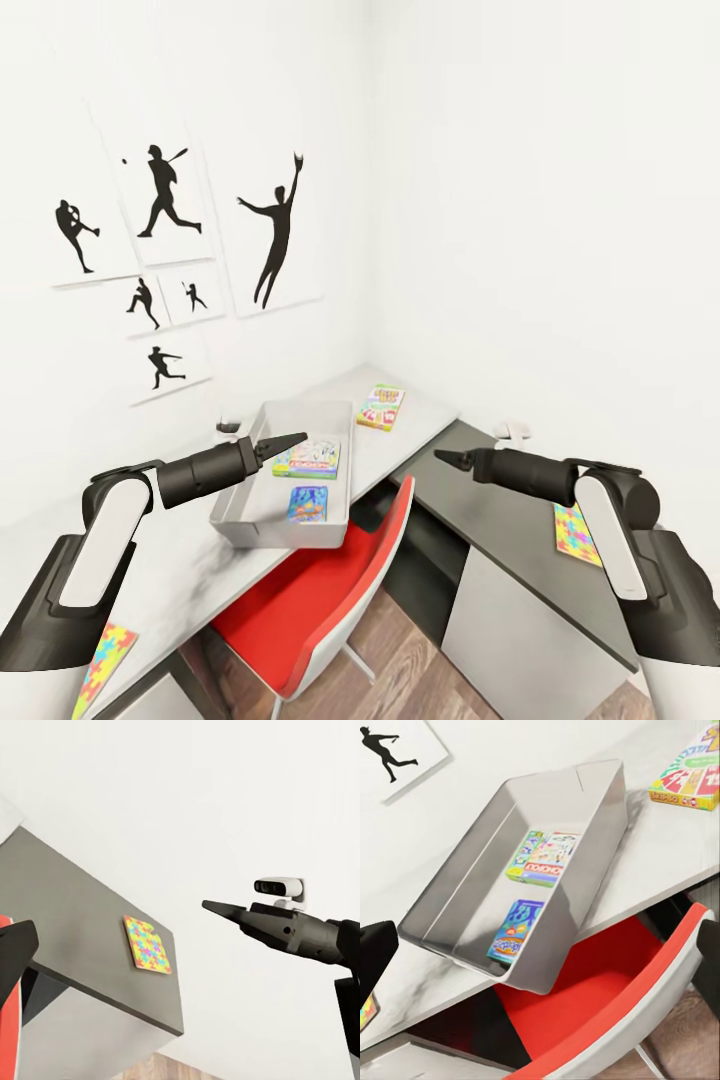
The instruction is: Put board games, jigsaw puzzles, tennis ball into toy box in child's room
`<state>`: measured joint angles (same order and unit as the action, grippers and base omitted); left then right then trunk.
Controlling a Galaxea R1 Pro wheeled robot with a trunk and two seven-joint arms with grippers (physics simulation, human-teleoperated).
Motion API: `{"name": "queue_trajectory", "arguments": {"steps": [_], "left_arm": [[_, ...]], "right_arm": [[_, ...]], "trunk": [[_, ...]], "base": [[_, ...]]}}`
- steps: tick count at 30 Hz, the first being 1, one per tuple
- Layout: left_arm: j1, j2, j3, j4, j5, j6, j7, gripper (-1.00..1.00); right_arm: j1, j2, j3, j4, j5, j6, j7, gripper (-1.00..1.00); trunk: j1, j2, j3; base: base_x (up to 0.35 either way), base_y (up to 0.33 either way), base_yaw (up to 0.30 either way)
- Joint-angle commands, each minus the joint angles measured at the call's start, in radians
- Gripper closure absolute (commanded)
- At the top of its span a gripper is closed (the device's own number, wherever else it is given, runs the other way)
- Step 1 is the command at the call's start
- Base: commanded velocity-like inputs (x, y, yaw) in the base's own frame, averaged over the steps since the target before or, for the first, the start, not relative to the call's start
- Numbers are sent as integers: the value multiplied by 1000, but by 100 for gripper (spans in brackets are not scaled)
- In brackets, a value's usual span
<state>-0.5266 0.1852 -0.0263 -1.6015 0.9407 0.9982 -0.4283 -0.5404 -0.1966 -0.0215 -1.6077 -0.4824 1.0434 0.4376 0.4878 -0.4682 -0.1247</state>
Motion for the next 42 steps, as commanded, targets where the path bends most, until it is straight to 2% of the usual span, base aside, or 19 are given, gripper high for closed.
{"name": "queue_trajectory", "arguments": {"steps": [1, 5, 8, 9, 10, 13, 14, 16, 18, 25, 29, 35, 42], "left_arm": [[-1, 0, 0, 0, -4, 2, -5, -100], [0, -3, -3, 1, -4, 2, -5, -100], [0, -17, -7, 1, -4, 1, -4, -100], [0, -30, -9, 1, -6, 2, -4, -100], [0, -30, -9, 1, -6, 2, -4, -100], [0, -76, -11, 0, -12, 2, 8, -100], [0, -76, -11, 0, -12, 2, 8, -100], [0, -98, -12, 0, -14, 3, 27, -100], [0, -105, -13, 0, -15, 3, 39, -100], [5, -125, -13, 1, -17, 3, 82, -100], [-4, -136, -2, -10, -4, 14, 75, -100], [-38, -136, 4, -40, 35, 49, 61, -100], [-48, -136, 4, -40, 39, 49, 61, -100]], "right_arm": [[-1, 0, 4, 0, 9, 4, -2, -100], [-1, 0, 11, 0, 8, 4, -20, -100], [-1, -1, 14, -1, 8, 4, -31, -100], [-1, -1, 15, -2, 8, 4, -34, -100], [-1, -1, 15, -2, 8, 4, -34, -100], [-1, -6, 14, -2, 7, 4, -42, -100], [-1, -6, 14, -2, 7, 4, -42, -100], [-1, -9, 13, -2, 6, 4, -44, -100], [-1, -11, 11, -2, 6, 4, -45, -100], [10, -19, -13, 1, 3, 4, -46, -100], [4, -21, -28, -11, -9, 4, -34, -100], [-30, -21, -51, -40, -47, 4, -14, -100], [-45, -21, -51, -40, -47, 4, -14, -100]], "trunk": [[1, -2, 0], [1, -2, 6], [1, -2, 11], [1, -2, 13], [1, -2, 14], [1, -2, 18], [1, -2, 19], [1, -2, 20], [1, -2, 22], [1, -2, 24], [1, -2, 24], [1, -2, 24], [1, -2, 24]], "base": [[0, 0, 0], [0, 0, 0], [0, 0, 0], [0, 0, 0], [0, 0, 0], [0, 0, 0], [0, 0, 0], [0, 0, 0], [0, 0, 0], [0, 0, 0], [0, 0, 0], [0, 0, 0], [0, 0, 0]]}}
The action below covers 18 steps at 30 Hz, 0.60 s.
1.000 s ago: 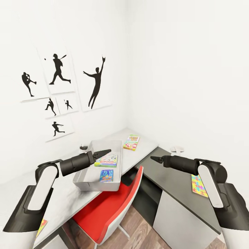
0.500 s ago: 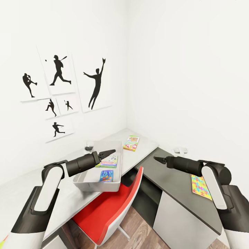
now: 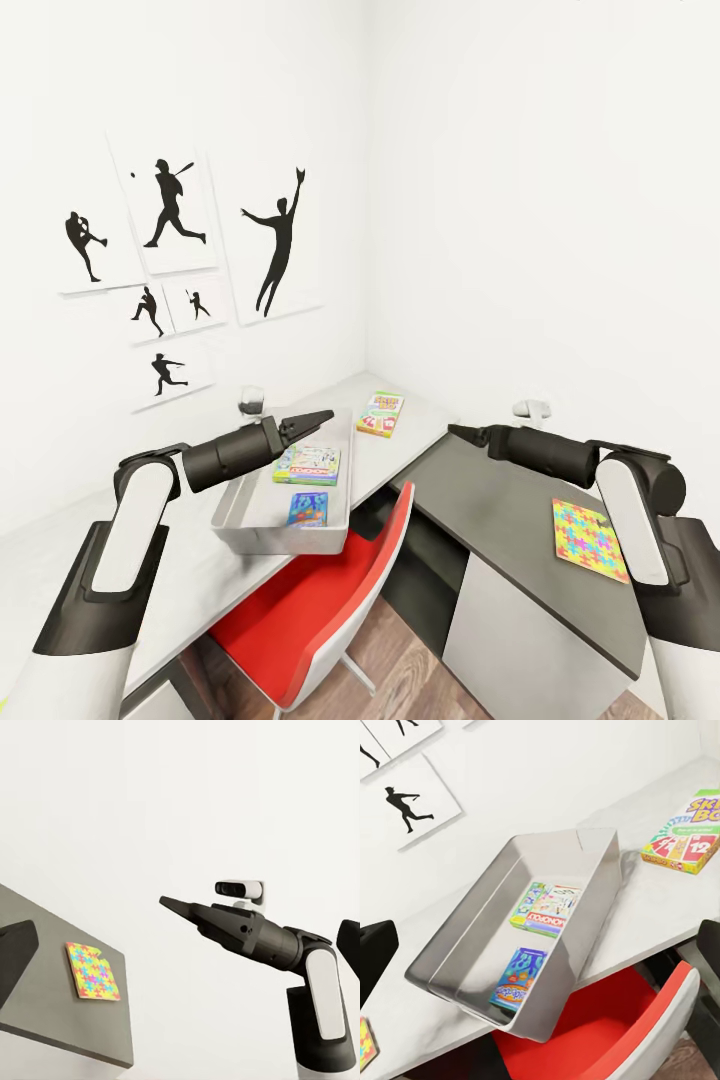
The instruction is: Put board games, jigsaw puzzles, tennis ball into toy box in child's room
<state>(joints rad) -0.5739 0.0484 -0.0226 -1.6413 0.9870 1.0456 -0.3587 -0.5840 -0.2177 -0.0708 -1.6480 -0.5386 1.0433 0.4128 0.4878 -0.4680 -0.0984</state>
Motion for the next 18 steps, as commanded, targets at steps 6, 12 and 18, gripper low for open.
{"name": "queue_trajectory", "arguments": {"steps": [6, 12, 18], "left_arm": [[-1, 0, 0, 0, -8, 2, -8, -100], [-1, 0, 0, 0, -8, 2, -8, -100], [-1, 0, 0, 0, -8, 2, -8, -100]], "right_arm": [[-1, 0, -1, 0, 9, 4, 10, -100], [-1, 0, -1, 0, 9, 4, 10, -100], [-1, 0, -1, 0, 9, 4, 10, -100]], "trunk": [[1, -2, -2], [1, -2, -2], [1, -2, -2]], "base": [[0, 0, 0], [0, 0, 0], [0, 0, 0]]}}
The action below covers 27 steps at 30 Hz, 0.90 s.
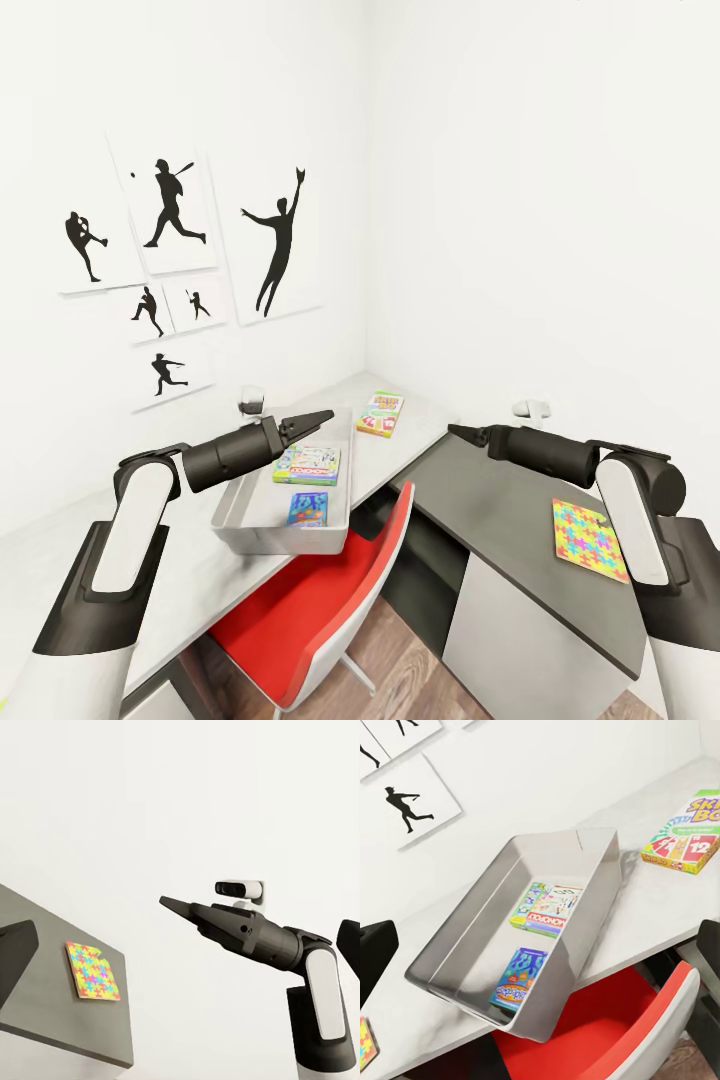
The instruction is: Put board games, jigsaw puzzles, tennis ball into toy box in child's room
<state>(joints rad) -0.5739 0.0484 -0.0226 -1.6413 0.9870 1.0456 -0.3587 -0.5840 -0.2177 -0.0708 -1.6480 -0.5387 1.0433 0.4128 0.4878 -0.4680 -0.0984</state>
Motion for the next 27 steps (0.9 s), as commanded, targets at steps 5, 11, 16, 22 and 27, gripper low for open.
{"name": "queue_trajectory", "arguments": {"steps": [5, 11, 16, 22, 27], "left_arm": [[-1, 0, 0, 0, -8, 2, -8, -100], [-1, 0, 0, 0, -8, 2, -8, -100], [-1, 0, 0, 0, -8, 2, -8, -100], [7, 1, 0, 10, -17, 2, -8, -100], [21, 2, 1, 30, -29, 2, -8, -100]], "right_arm": [[-1, 0, -1, 0, 9, 4, 10, -100], [-1, 0, -1, 0, 9, 4, 10, -100], [-1, 0, -1, 0, 9, 4, 10, -100], [8, 0, 2, 7, 15, 4, 10, -100], [36, -2, 13, 35, -10, 4, 15, -100]], "trunk": [[1, -2, -2], [1, -2, -2], [1, -2, -2], [1, -2, -2], [1, -2, -2]], "base": [[0, 0, 0], [0, 0, 0], [0, 0, 0], [0, 0, 0], [0, 0, 0]]}}
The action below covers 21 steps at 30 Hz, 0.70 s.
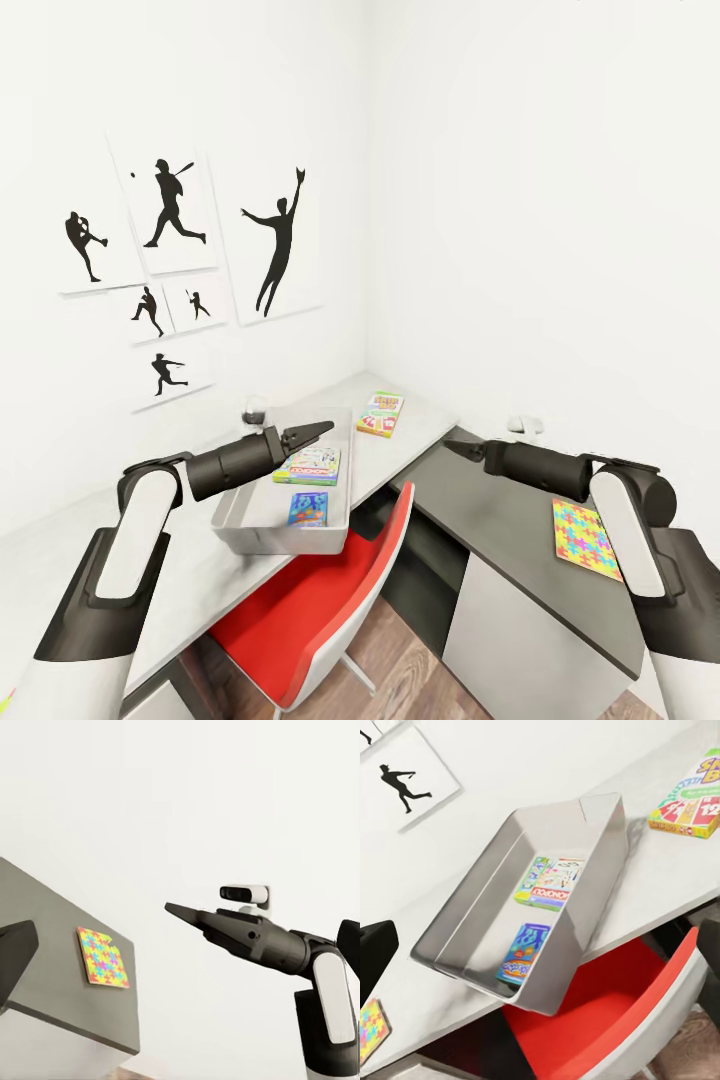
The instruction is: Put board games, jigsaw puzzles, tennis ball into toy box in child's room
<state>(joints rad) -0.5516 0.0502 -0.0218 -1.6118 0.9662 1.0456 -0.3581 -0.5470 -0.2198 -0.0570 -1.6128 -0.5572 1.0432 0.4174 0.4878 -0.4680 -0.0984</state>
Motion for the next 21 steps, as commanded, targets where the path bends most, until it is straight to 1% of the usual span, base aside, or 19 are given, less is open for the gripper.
{"name": "queue_trajectory", "arguments": {"steps": [1, 6, 9, 16, 21], "left_arm": [[2, 1, 0, 4, -10, 2, -8, -100], [9, 2, 2, 12, -15, 2, -8, -100], [11, 4, 4, 16, -17, 2, -8, -100], [14, 6, 5, 19, -19, 2, -7, -100], [15, 6, 6, 21, -20, 2, -3, -100]], "right_arm": [[5, 0, 1, 6, 3, 4, 11, -100], [17, -2, 4, 30, -8, 4, 13, -100], [22, -2, 5, 38, -12, 4, 14, -100], [27, -4, 3, 58, -16, 4, 15, -100], [29, -12, 2, 78, -18, 4, 15, -100]], "trunk": [[1, -2, -2], [1, -2, -2], [1, -2, -2], [1, -2, -2], [1, -2, -2]], "base": [[0, 0, 0], [0, 0, -21], [0, 0, -101], [0, 0, -188], [0, 0, -241]]}}
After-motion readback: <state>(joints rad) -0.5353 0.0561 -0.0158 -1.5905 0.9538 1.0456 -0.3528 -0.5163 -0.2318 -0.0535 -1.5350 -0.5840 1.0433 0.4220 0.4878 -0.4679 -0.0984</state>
